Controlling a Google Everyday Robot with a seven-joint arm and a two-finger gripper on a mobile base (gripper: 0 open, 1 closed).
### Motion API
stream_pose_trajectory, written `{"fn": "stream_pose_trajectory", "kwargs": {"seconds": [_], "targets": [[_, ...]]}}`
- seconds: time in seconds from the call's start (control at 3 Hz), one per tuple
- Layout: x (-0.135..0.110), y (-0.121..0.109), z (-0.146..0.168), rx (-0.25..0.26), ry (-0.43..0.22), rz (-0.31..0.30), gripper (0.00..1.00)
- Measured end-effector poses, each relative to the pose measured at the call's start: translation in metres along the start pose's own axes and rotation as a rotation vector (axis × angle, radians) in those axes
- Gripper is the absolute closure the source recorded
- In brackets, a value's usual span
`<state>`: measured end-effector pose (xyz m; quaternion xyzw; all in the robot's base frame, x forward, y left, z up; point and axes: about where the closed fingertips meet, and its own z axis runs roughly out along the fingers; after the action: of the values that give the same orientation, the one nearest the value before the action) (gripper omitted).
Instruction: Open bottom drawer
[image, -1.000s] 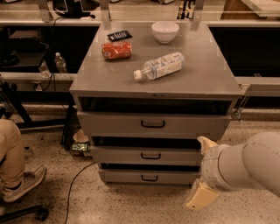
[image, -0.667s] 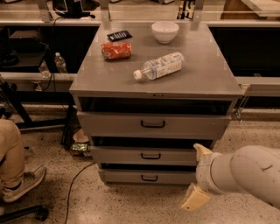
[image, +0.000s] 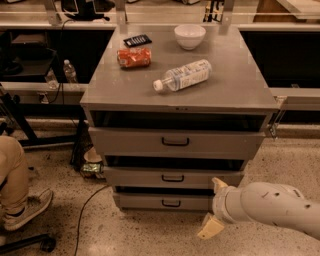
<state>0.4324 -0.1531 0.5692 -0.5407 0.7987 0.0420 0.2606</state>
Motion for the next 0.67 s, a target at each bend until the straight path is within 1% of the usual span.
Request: {"fn": "stream_pose_trajectory", "kwargs": {"seconds": [0.33, 0.67], "targets": [[0.0092, 0.0051, 0.0219, -0.028, 0.0, 0.016, 0.0], [0.0104, 0.0053, 0.0234, -0.029, 0.0, 0.015, 0.0]]}}
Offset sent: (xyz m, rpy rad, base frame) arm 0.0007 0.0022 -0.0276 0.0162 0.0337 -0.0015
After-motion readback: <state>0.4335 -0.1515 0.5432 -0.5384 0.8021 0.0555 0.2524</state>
